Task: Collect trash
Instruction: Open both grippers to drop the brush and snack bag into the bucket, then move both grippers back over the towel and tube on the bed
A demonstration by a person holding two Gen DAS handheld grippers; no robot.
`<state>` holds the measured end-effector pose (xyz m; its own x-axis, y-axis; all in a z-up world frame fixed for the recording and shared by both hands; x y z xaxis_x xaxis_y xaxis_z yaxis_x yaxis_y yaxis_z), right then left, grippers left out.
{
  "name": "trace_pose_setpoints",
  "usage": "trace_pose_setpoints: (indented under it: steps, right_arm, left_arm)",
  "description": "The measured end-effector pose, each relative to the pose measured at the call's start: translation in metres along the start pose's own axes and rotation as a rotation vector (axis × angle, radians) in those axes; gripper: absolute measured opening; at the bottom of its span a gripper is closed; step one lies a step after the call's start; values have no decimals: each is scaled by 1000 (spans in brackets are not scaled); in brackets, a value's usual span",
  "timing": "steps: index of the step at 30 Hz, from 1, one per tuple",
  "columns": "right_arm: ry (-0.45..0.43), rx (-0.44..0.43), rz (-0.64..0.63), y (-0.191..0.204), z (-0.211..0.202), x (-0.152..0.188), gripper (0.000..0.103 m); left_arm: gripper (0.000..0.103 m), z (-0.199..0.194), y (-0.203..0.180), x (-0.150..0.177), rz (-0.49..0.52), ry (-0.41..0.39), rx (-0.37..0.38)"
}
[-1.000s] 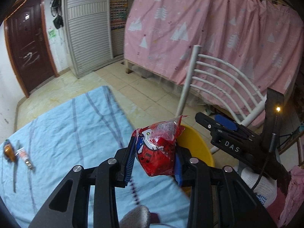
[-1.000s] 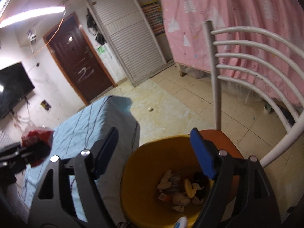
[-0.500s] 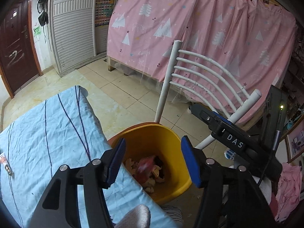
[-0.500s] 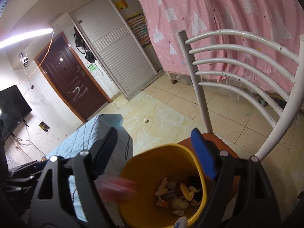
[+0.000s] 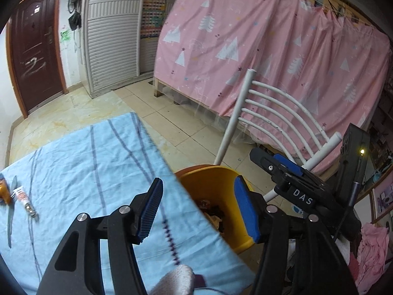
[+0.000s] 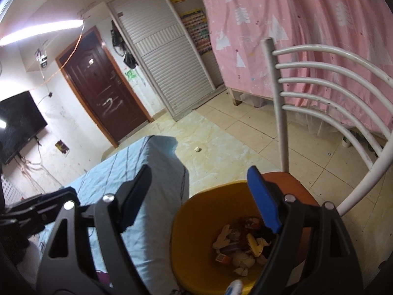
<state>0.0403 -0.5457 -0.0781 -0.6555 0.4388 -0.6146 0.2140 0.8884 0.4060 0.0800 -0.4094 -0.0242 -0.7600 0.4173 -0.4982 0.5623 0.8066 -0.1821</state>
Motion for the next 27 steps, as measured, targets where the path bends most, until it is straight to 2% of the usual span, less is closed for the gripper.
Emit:
trace_pose_setpoints:
  steps: [13, 27]
  right_arm:
    - [53, -21, -152, 96, 25, 7, 83]
    - [151, -51, -346, 210, 70, 32, 83]
  left_arm:
    - [54, -43, 89, 15, -132, -70, -33]
    - [56, -86, 209, 35, -275, -125, -127]
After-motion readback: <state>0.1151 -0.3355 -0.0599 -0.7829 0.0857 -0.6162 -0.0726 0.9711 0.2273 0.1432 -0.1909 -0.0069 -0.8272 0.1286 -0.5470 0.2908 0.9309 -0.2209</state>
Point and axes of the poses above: each gripper's, at about its wrist camera, not at the fingertips, and z roughly the way its jaws point, y to its left, x to its underside, the point moved 8 cm from there along z, roughly the way its jaws point, and after that the axes turned 13 degrees about y, right-handed, at the moved point
